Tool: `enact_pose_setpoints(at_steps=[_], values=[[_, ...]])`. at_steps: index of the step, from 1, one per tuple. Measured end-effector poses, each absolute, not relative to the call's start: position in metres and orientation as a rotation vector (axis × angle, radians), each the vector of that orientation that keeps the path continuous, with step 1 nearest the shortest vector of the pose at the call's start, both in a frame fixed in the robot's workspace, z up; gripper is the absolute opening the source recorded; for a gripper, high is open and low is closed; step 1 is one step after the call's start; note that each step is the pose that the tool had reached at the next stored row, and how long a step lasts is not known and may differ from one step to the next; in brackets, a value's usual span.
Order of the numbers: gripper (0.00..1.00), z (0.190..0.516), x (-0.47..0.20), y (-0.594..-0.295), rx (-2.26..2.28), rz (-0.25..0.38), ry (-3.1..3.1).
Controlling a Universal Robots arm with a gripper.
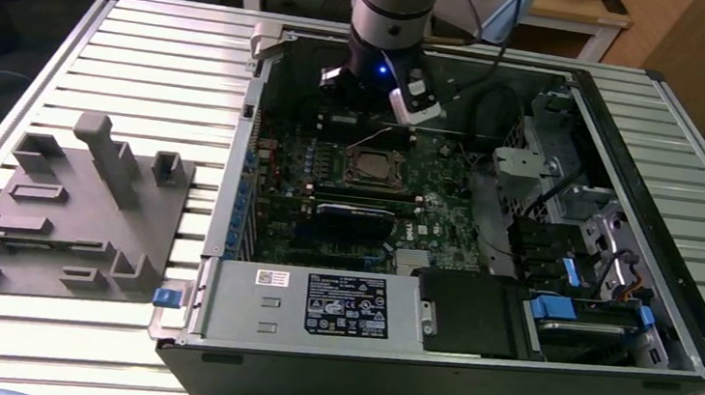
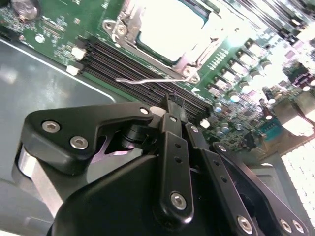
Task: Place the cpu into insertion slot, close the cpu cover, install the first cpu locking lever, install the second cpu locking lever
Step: 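Install the first cpu locking lever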
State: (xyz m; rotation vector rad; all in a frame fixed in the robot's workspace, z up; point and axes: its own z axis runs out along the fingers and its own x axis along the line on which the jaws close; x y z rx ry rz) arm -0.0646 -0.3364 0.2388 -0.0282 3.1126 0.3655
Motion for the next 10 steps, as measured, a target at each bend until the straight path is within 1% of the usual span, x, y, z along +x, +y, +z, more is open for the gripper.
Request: enact_pose_setpoints(at_steps=[10], values=[[0.11,0.233,-0.053,-0.3274,-0.028,0.361,3.113]])
